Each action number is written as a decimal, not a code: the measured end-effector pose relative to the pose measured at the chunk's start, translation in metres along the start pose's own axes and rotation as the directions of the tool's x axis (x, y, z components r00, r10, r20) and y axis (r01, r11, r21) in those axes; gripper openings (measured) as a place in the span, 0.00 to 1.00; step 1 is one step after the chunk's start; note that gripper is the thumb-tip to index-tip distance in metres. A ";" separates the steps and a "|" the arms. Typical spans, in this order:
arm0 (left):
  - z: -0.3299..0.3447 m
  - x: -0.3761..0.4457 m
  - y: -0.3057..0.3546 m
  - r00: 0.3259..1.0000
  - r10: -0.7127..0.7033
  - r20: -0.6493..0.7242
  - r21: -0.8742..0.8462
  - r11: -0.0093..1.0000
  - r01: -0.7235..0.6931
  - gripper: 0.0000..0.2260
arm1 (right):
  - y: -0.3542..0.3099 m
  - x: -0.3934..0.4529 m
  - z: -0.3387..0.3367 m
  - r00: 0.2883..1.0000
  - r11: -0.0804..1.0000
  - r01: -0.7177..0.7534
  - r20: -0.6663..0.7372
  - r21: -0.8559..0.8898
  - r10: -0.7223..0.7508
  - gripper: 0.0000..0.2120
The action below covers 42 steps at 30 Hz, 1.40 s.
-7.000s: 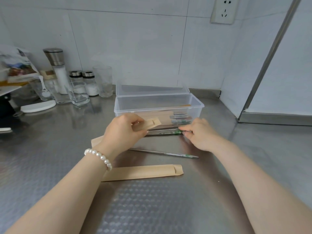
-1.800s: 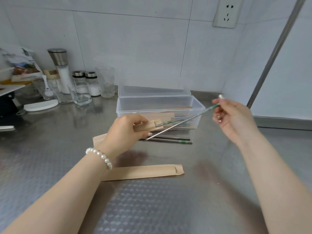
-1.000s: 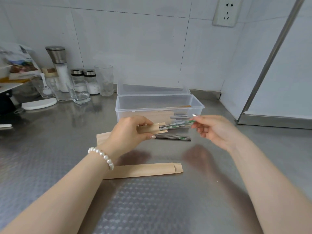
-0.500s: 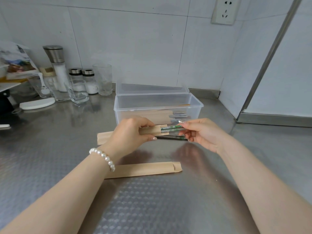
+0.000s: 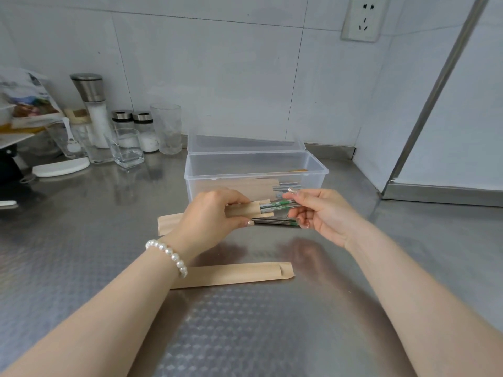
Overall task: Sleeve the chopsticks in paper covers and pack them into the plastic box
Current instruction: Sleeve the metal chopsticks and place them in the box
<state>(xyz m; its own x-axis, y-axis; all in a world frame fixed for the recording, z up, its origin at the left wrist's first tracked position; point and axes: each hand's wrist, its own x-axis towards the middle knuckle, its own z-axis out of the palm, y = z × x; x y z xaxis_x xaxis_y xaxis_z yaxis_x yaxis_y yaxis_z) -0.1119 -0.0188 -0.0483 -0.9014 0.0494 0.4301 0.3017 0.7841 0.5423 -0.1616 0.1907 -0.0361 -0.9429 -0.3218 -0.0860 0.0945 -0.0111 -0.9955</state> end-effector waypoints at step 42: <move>-0.018 0.010 -0.034 0.907 -0.185 -0.377 -0.249 0.964 0.093 0.17 | -0.071 0.090 0.019 0.820 0.686 -0.289 -0.542 -0.668 -0.183 0.11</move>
<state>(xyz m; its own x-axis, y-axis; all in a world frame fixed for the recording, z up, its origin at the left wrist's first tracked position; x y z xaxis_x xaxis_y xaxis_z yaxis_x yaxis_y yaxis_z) -0.1258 -0.0564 -0.0496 -0.7567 -0.3339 0.5620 0.2842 0.6063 0.7427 -0.2473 0.1444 0.0272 -0.9636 0.2518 0.0900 0.1236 0.7180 -0.6850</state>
